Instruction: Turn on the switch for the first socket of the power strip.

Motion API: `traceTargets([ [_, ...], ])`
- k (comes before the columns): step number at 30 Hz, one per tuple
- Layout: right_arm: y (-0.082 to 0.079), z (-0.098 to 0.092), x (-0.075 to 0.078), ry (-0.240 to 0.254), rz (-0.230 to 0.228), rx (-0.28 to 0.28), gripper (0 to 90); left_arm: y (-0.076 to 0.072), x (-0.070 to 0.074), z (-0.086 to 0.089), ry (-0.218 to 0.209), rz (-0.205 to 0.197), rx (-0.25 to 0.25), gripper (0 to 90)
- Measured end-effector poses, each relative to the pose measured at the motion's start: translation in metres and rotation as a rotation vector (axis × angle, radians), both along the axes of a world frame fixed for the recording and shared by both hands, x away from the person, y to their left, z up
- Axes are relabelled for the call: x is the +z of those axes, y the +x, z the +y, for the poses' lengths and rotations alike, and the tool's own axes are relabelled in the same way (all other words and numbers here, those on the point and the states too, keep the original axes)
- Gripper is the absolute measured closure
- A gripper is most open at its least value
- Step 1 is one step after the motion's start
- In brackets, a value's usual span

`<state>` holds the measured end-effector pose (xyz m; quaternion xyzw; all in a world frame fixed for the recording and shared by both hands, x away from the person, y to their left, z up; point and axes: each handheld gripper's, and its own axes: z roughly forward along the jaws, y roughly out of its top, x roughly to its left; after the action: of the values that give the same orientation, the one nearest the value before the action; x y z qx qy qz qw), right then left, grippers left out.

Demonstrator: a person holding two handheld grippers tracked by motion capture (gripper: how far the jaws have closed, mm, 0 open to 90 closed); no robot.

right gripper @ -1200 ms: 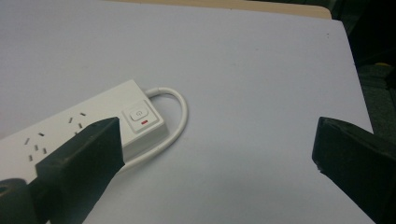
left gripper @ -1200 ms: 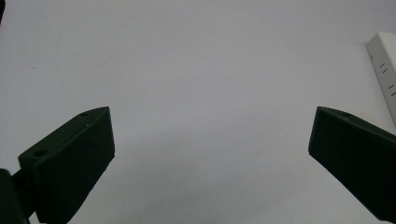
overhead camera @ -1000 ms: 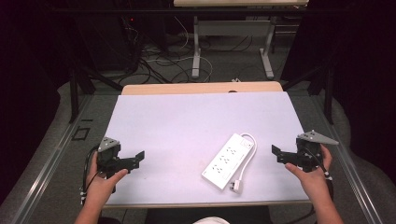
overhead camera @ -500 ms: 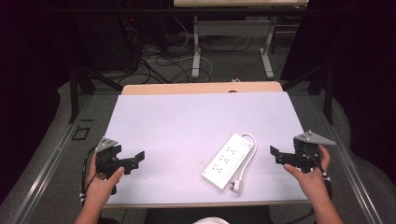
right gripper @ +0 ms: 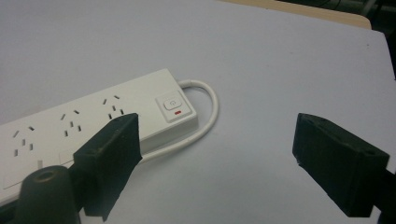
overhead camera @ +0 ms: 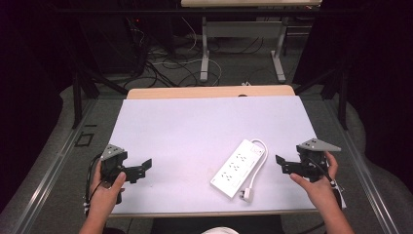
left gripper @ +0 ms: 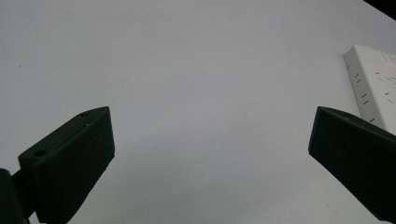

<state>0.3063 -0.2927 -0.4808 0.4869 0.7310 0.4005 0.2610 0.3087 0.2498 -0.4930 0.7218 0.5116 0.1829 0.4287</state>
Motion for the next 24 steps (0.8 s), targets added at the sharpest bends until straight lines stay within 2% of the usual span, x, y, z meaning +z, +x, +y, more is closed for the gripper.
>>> traceTargets([
  [6, -0.001, 0.008, -0.001, -0.015, 0.003, 0.051, 15.3, 0.000, -0.001, -0.002, 0.006, 0.003, -0.002, 0.3],
  [16, 0.000, 0.022, -0.004, -0.024, 0.039, 0.110, 16.4, -0.001, 0.000, -0.002, 0.017, 0.017, -0.003, 0.4],
  [24, 0.006, 0.036, 0.002, -0.051, 0.064, 0.151, 16.7, -0.001, 0.001, -0.003, 0.025, 0.016, 0.006, 0.4],
])
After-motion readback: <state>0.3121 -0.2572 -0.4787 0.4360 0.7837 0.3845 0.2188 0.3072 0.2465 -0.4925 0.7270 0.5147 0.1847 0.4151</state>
